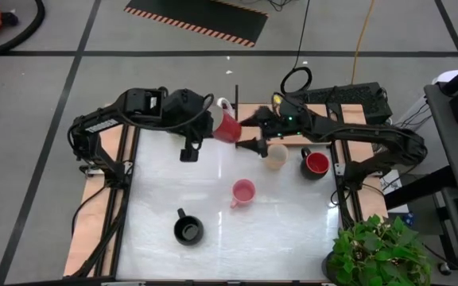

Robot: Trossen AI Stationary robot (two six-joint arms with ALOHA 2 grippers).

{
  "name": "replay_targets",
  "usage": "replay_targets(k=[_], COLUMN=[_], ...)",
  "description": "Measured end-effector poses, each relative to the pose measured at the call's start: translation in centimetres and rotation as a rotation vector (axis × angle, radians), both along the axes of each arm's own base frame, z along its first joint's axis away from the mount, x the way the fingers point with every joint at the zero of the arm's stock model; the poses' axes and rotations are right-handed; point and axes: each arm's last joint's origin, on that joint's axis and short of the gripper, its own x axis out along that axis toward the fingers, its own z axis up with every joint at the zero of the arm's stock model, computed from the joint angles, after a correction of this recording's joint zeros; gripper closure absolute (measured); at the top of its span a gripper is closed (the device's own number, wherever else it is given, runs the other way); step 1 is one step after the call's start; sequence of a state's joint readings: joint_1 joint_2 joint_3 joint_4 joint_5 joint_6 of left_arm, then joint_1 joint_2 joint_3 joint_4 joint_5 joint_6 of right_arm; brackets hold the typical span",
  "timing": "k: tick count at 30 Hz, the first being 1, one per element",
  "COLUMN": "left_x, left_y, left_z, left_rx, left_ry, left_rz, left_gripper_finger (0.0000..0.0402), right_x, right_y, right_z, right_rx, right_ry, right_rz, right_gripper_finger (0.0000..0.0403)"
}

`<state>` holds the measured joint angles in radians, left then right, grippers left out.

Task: Place coffee mugs
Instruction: Put the orange mug on the shelf

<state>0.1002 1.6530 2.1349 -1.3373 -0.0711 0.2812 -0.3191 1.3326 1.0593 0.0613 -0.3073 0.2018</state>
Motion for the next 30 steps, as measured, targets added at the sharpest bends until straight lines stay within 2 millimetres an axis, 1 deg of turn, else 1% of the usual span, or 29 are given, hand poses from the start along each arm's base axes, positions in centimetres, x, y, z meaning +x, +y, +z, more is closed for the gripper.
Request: replay_targets(k=[3, 6, 8, 11, 14, 17, 21, 25, 27, 30], left_x=[-0.2, -0.2, -0.1, 0.2, 0.8, 1.4, 2.0, 2.3, 2.4, 2.4], left_y=[0.8, 1.7, 2.3, 3.1, 3.3, 3.0, 2.2, 0.8, 0.0, -1.4], left_z=[0.1, 0.1, 0.0, 0.0, -0.3, -0.6, -0.8, -0.8, -0.9, -1.1], left_rx=[0.030, 0.057, 0.082, 0.126, 0.164, 0.186, 0.185, 0.236, 0.280, 0.342], left_ry=[0.000, 0.005, 0.005, -0.002, 0.008, 0.008, 0.012, 0.017, 0.036, 0.072], left_rz=[-0.008, -0.027, -0.036, -0.056, -0.096, -0.139, -0.169, -0.170, -0.164, -0.185], left_gripper_finger=[0.0379, 0.0379, 0.0379, 0.0379, 0.0379, 0.0379, 0.0379, 0.0379, 0.0379, 0.0379], right_x=[-1.9, -3.5, -4.0, -4.3, -4.0, -3.0, -1.3, -0.2, 0.3, 0.5], right_y=[0.8, 1.6, 2.1, 2.9, 3.6, 4.2, 4.0, 3.4, 3.3, 3.4], right_z=[1.1, 3.4, 4.8, 7.6, 11.1, 13.8, 16.3, 17.3, 17.3, 17.5], right_rx=[-0.011, -0.004, 0.014, 0.025, 0.006, -0.022, -0.018, 0.011, -0.035, -0.136], right_ry=[0.071, 0.077, 0.078, 0.040, -0.026, -0.052, 0.007, 0.146, 0.209, 0.228], right_rz=[-0.060, -0.077, -0.093, -0.113, -0.132, -0.142, -0.202, -0.278, -0.241, -0.156], right_gripper_finger=[0.0008, 0.0009, 0.0009, 0.0009, 0.0009, 0.0009, 0.0009, 0.0010, 0.0010, 0.0010])
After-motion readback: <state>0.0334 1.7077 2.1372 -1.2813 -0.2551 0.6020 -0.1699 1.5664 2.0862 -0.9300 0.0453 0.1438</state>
